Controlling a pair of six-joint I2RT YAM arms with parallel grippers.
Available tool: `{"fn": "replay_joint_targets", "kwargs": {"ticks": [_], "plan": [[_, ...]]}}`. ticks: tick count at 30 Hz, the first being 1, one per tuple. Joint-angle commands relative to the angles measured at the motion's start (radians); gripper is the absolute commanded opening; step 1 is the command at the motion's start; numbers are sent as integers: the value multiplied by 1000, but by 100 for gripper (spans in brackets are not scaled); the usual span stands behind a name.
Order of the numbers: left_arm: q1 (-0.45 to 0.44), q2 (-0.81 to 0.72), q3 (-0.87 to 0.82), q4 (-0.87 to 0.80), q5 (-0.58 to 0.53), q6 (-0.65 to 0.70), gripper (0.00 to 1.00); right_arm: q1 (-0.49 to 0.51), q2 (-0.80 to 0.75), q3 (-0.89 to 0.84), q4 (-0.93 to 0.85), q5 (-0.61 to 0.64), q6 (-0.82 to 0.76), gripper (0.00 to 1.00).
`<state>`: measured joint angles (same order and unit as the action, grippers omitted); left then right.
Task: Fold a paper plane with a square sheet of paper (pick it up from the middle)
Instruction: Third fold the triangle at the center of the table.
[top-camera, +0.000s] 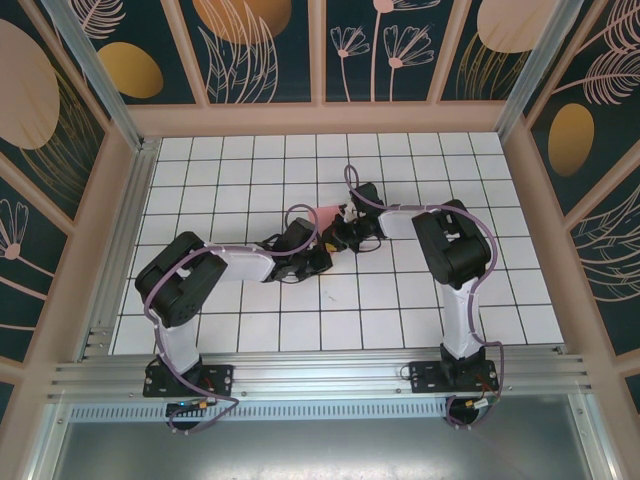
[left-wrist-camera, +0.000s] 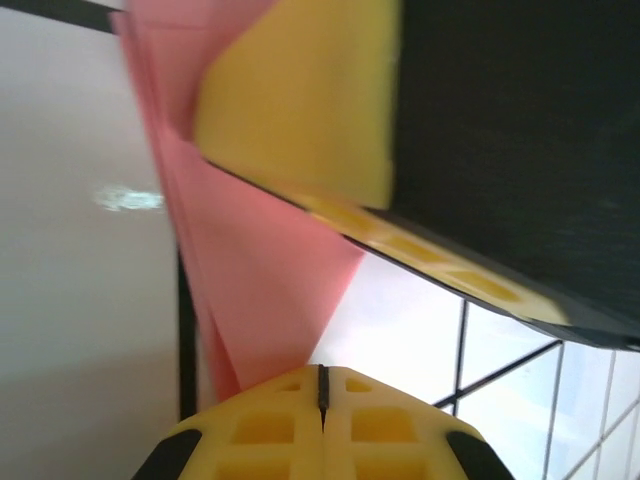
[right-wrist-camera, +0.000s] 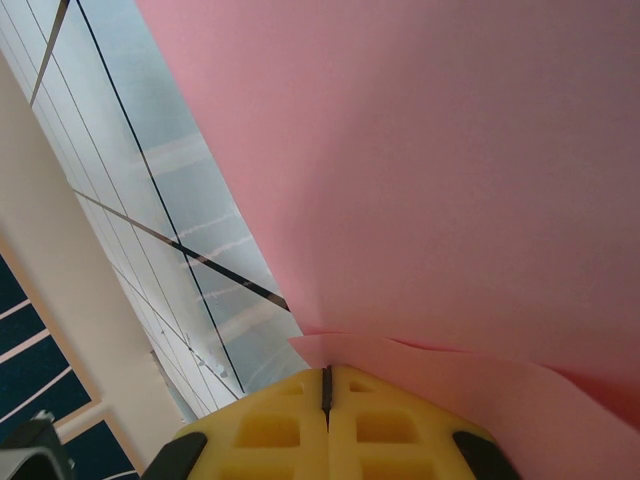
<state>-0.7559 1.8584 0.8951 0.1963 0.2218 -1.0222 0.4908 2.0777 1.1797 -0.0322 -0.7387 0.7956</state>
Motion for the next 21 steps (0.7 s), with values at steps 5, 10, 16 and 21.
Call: {"fn": "replay_joint_targets", "kwargs": {"ticks": [5, 10, 16, 21], "plan": [[-1, 2, -34, -40, -82, -21, 1, -9, 70, -11, -73, 96, 10, 0], [0, -6, -97, 14, -48, -55, 1, -9, 72, -1, -74, 93, 8, 0], [13, -48, -122, 135, 34, -58, 3, -12, 76, 14, -89, 97, -4, 0], [15, -102, -88, 199, 22, -58, 4, -12, 81, 5, -83, 94, -2, 0]]}}
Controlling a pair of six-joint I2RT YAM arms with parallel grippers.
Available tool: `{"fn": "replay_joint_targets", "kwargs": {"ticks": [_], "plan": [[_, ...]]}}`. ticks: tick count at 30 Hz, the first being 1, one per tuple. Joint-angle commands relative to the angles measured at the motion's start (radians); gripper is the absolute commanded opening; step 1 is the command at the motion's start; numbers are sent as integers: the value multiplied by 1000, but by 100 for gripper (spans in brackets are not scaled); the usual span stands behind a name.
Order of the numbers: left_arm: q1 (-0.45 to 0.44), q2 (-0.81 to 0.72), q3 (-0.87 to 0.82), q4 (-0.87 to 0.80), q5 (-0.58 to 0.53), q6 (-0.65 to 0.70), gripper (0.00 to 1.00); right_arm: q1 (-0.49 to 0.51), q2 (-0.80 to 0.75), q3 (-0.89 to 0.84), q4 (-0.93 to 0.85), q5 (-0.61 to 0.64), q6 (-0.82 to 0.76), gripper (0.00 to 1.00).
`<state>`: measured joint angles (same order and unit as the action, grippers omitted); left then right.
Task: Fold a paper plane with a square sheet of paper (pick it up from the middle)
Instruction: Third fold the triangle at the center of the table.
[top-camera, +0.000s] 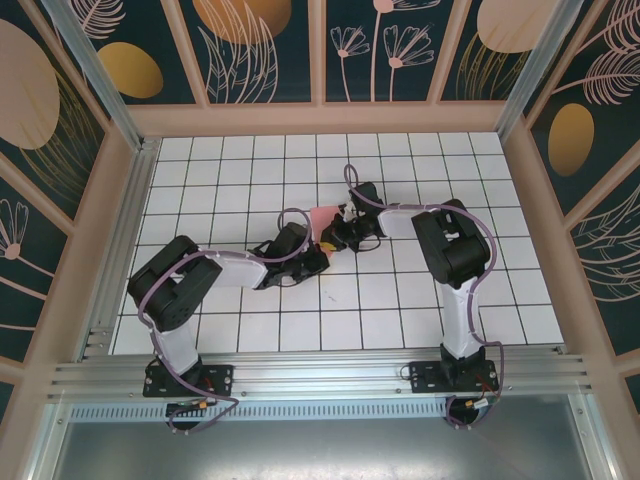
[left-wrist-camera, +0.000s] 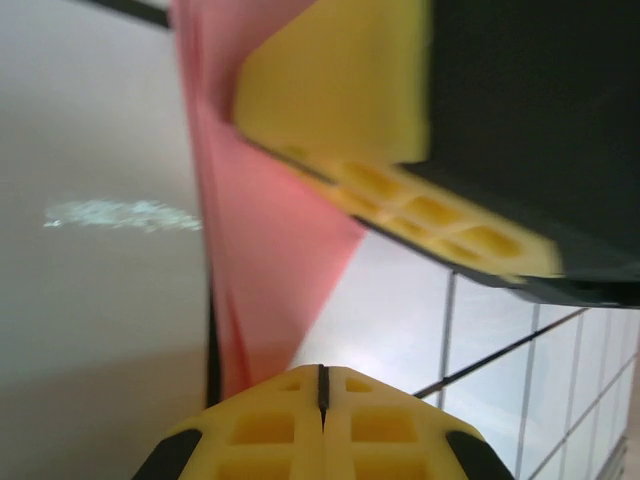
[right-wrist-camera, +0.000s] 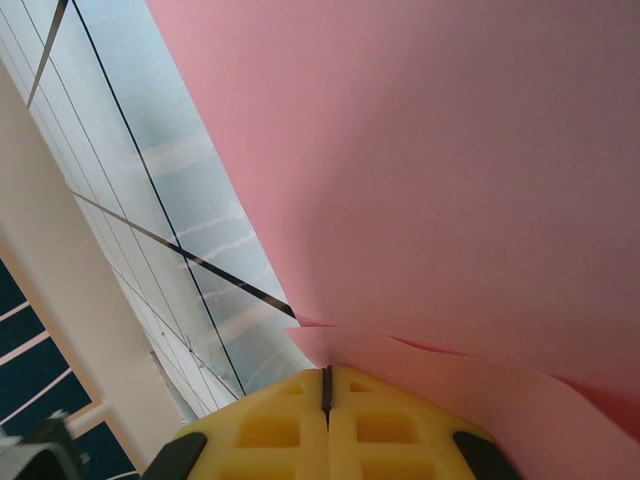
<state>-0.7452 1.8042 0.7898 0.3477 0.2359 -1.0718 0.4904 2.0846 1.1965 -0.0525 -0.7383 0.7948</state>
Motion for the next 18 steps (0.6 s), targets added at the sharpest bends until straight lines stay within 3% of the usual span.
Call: {"fn": "replay_joint_targets", "kwargs": {"ticks": [1, 6, 18], "plan": [[5, -47, 28, 41, -4, -5, 4, -12, 75, -12, -61, 92, 0, 0], [5, -12, 71, -40, -64, 18, 3, -12, 76, -12, -58, 89, 3, 0], [5, 66, 82, -100, -51, 19, 2, -13, 82, -11, -58, 85, 2, 0]]}}
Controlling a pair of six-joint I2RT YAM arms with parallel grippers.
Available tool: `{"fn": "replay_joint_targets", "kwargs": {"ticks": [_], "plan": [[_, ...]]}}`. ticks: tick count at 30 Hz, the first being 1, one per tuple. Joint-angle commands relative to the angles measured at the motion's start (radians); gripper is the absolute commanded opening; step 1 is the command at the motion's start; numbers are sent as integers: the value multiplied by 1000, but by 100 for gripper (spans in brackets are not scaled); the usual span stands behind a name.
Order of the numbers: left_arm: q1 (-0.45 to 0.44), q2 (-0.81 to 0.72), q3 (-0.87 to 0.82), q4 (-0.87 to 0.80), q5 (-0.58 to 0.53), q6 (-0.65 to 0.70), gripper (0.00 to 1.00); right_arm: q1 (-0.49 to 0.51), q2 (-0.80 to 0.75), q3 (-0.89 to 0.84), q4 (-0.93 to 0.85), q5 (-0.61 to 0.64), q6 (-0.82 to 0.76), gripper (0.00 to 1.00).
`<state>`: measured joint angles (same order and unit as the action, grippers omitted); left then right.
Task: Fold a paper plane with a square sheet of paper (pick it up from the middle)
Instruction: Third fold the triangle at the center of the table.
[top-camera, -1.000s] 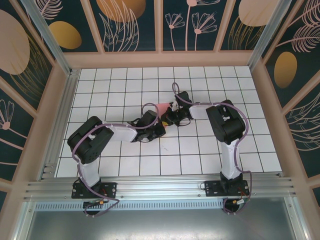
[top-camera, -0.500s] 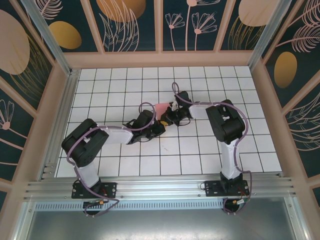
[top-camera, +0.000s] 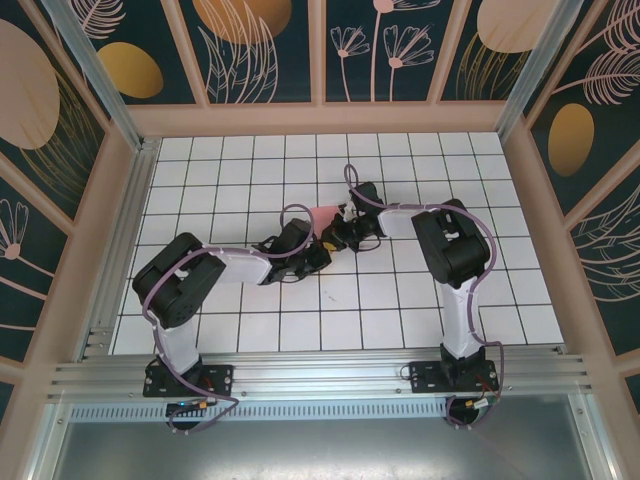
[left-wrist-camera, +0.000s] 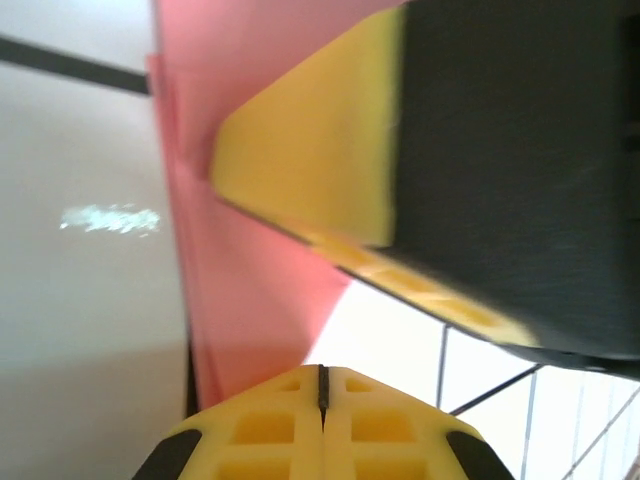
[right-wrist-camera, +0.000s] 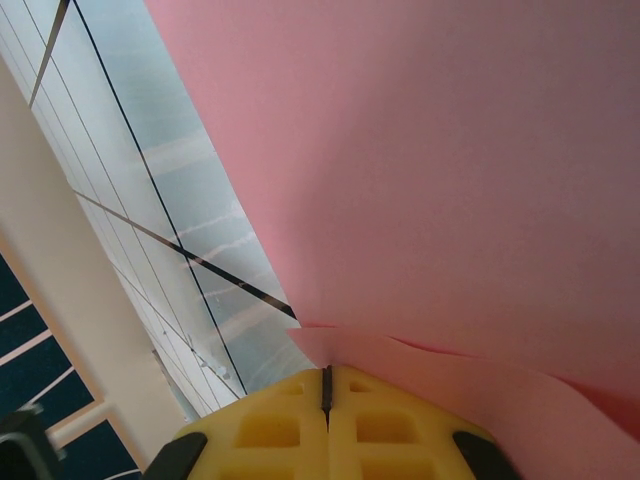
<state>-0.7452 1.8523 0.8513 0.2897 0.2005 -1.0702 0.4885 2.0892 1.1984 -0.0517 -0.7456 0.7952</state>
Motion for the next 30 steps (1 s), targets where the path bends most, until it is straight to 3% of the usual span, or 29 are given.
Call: {"fn": "replay_joint_targets", "kwargs": {"ticks": [1, 11, 18, 21, 30], "plan": [[5, 21, 19, -49, -19, 19, 2, -11, 76, -11, -59, 92, 2, 0], [6, 39, -25, -118, -65, -3, 0, -26, 44, 32, -40, 61, -17, 1], [6, 51, -79, -66, -45, -36, 0, -68, -58, 118, -36, 72, -47, 23], [6, 58, -88, -43, -32, -44, 0, -81, -106, 113, -52, 100, -78, 28], [14, 61, -112, 9, -3, -56, 0, -27, -237, -109, -20, 112, -112, 15]]}}
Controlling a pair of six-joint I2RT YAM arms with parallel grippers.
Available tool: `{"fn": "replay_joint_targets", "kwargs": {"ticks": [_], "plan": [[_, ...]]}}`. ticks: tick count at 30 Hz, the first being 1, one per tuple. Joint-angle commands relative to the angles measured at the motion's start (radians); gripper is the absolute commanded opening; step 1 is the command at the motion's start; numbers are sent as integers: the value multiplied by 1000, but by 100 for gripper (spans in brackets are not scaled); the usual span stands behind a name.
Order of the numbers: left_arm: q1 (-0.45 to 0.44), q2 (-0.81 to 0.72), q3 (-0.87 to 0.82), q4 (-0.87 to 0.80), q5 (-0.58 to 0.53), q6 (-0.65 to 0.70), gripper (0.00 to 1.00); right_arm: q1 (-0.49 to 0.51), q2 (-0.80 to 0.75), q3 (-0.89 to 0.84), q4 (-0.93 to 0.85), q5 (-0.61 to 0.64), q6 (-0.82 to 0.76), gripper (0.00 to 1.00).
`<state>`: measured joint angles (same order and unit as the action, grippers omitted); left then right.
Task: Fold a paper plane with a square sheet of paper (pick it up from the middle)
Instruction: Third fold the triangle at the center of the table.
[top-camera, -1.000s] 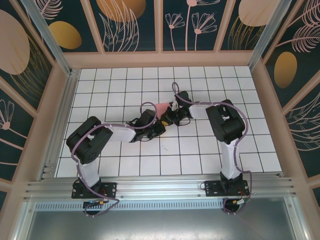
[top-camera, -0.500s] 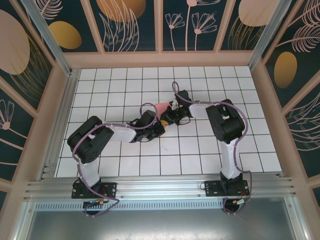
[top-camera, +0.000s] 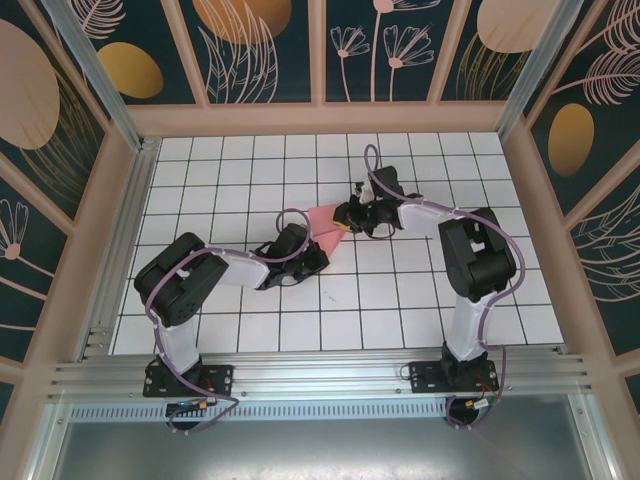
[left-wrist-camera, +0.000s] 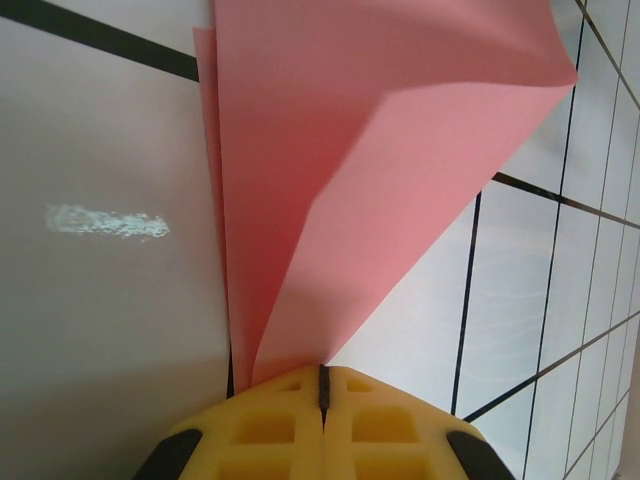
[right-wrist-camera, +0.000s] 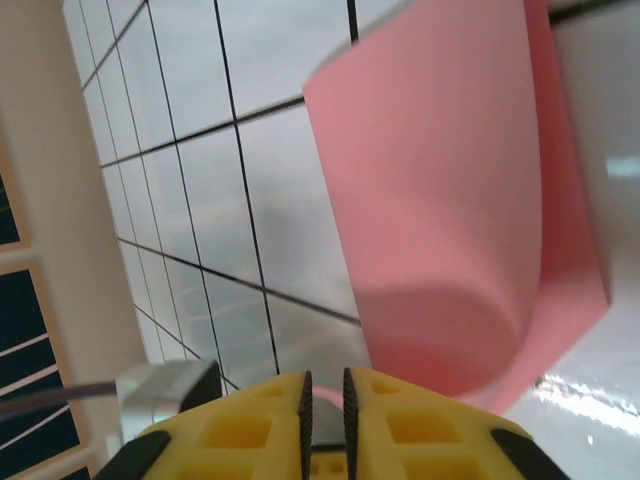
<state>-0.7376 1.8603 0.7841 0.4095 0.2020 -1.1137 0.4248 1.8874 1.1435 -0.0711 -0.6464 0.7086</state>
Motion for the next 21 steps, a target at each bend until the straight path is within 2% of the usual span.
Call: {"fn": "replay_joint_targets", "kwargs": {"ticks": [1, 10, 21], "plan": [[7, 53, -44, -110, -3, -10, 0, 46, -39, -64, -3, 16, -24, 13], [7, 66, -33, -110, 5, 0, 0, 100, 24, -93, 16, 10, 5, 5], [8, 66, -35, -115, 5, -6, 0, 99, 112, -78, 36, -13, -14, 4]]}}
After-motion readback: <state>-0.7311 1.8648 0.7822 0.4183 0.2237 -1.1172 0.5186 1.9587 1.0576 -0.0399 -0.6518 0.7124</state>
